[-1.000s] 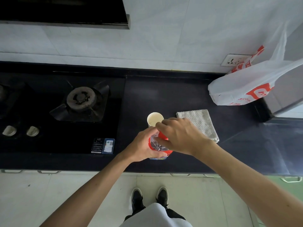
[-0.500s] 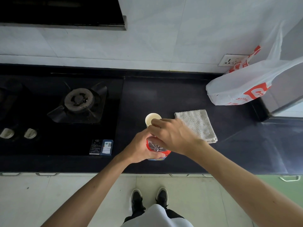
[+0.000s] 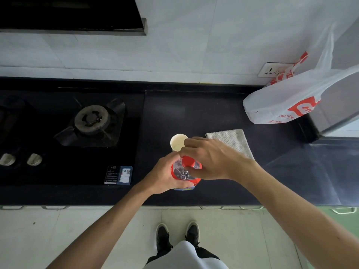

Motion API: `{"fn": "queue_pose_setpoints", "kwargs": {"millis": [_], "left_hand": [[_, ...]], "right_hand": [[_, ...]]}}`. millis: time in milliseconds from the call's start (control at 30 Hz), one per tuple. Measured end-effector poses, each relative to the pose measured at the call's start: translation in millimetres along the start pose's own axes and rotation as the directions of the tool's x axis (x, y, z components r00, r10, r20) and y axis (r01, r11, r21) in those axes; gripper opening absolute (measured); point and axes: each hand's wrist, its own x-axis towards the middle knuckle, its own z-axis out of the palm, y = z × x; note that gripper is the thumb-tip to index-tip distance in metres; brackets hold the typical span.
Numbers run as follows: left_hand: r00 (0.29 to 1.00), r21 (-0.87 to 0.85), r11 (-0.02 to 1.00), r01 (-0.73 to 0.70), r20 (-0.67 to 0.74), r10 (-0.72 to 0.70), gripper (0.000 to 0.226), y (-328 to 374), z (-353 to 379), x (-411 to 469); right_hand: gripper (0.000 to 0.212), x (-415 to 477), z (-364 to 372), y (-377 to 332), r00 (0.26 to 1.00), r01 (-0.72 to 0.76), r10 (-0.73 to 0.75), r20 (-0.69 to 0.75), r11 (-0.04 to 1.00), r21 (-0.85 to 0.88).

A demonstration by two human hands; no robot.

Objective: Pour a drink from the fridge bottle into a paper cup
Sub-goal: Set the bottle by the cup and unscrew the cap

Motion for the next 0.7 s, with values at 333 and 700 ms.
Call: {"fn": "queue_pose_setpoints", "kwargs": {"millis": [333,700], "left_hand": [[1.0,-0.017,1.0,-0.003,0.002,0.003,0.076,-1.4,1.6,-0.5],[1.0,-0.024,0.999,0.025,-0.001,-0.025,0.079,-0.6,2.0,-1.5]], "right_hand": [[0.023,-27.9,9.7,4.9,0.95,-0.163,0.269,-0.159,0.86,0.484],[0.026,-86.0,55.1,21.0,0.794,-0.256,0.551,-0.258,0.687,0.68]]}}
